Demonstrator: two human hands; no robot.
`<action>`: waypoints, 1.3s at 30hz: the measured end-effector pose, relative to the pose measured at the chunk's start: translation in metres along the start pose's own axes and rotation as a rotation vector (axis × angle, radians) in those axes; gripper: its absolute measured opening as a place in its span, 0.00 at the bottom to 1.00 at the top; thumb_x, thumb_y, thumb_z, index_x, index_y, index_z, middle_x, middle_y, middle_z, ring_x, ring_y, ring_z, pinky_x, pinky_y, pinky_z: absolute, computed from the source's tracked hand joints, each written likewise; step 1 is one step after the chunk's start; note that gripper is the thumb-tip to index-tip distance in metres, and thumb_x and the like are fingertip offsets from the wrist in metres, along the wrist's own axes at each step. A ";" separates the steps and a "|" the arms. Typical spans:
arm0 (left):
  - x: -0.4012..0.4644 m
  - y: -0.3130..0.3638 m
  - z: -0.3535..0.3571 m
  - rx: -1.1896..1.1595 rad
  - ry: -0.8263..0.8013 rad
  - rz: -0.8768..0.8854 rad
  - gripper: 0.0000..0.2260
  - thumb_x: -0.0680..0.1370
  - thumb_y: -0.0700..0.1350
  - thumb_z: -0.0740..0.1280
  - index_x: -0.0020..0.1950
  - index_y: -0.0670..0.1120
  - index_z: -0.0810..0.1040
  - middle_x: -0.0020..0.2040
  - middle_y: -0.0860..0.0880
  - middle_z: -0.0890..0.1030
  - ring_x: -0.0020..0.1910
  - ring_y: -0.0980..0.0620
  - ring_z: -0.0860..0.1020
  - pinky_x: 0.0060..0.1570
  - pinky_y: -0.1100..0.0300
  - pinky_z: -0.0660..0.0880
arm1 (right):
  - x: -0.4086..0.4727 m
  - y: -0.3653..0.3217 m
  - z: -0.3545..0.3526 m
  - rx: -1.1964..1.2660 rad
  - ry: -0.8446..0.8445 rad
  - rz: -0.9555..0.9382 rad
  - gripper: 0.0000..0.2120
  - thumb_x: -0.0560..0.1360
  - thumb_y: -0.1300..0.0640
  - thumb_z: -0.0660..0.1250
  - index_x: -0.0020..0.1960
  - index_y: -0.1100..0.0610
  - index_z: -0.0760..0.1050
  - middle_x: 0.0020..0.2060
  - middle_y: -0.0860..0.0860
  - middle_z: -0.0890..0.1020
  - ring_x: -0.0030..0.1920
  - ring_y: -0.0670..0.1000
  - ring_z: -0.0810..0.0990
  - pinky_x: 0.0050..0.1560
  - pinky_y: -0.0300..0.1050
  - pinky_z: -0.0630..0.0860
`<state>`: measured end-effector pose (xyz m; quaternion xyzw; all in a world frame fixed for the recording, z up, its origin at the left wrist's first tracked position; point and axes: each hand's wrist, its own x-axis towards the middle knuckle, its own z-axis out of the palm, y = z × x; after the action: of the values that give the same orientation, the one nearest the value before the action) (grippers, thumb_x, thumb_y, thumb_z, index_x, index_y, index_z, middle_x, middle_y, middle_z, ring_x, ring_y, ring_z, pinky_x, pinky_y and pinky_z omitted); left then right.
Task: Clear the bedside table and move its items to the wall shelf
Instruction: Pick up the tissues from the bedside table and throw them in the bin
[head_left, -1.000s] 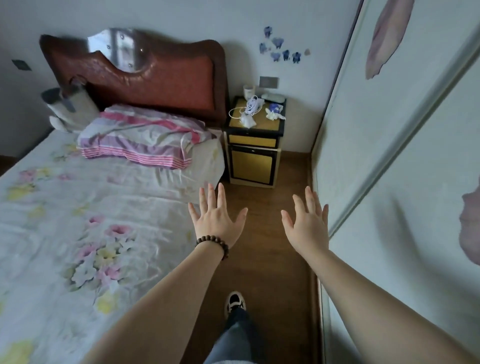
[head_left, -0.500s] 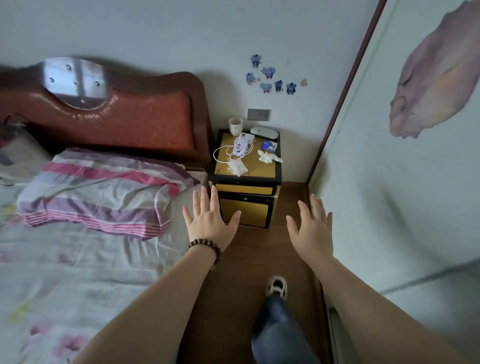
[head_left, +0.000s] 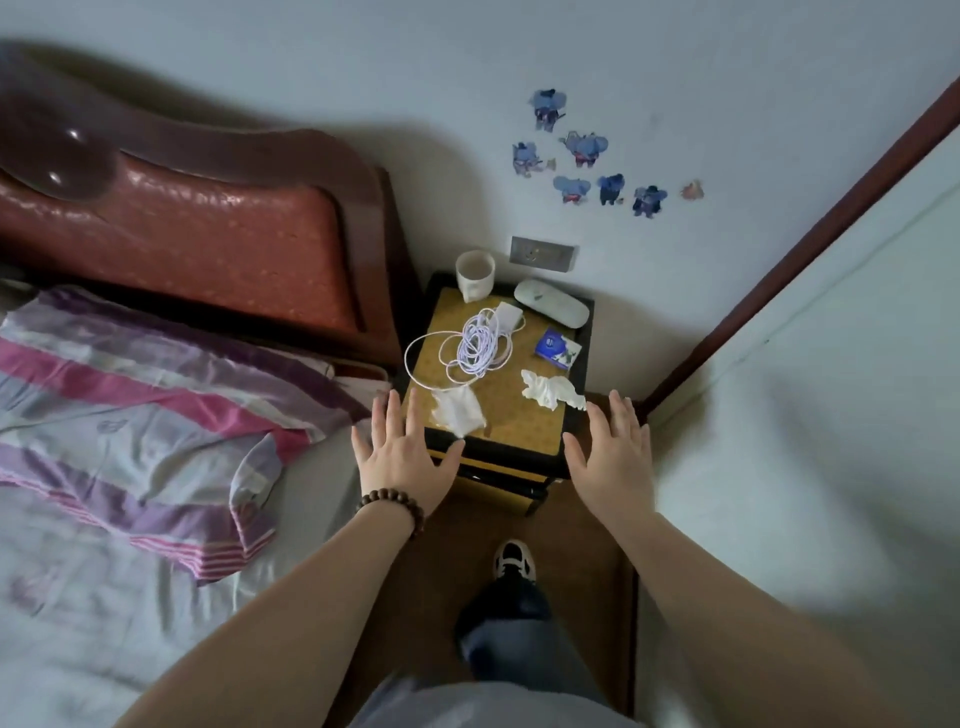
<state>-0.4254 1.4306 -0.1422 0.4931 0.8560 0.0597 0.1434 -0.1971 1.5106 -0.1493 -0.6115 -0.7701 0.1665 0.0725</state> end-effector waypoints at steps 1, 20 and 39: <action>0.009 0.003 0.005 -0.005 -0.023 -0.013 0.39 0.75 0.67 0.54 0.78 0.51 0.44 0.80 0.48 0.48 0.78 0.48 0.43 0.74 0.41 0.44 | 0.012 0.001 0.002 0.005 -0.024 0.002 0.26 0.78 0.44 0.55 0.72 0.54 0.61 0.76 0.55 0.56 0.76 0.54 0.48 0.75 0.57 0.49; 0.121 0.013 0.155 -0.246 -0.192 -0.143 0.55 0.66 0.70 0.67 0.75 0.55 0.32 0.79 0.41 0.41 0.77 0.42 0.47 0.73 0.46 0.50 | 0.107 0.028 0.128 0.044 -0.113 0.140 0.32 0.74 0.40 0.60 0.74 0.49 0.56 0.76 0.57 0.54 0.76 0.58 0.51 0.72 0.61 0.55; 0.125 -0.003 0.163 -0.366 -0.068 0.021 0.22 0.74 0.36 0.68 0.68 0.43 0.72 0.65 0.43 0.73 0.63 0.44 0.70 0.63 0.48 0.71 | 0.148 -0.001 0.175 0.040 -0.197 -0.022 0.20 0.77 0.55 0.65 0.68 0.50 0.70 0.74 0.59 0.60 0.74 0.62 0.56 0.71 0.60 0.59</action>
<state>-0.4372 1.5300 -0.3214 0.4695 0.8202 0.1994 0.2590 -0.2894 1.6241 -0.3264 -0.5822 -0.7767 0.2404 0.0103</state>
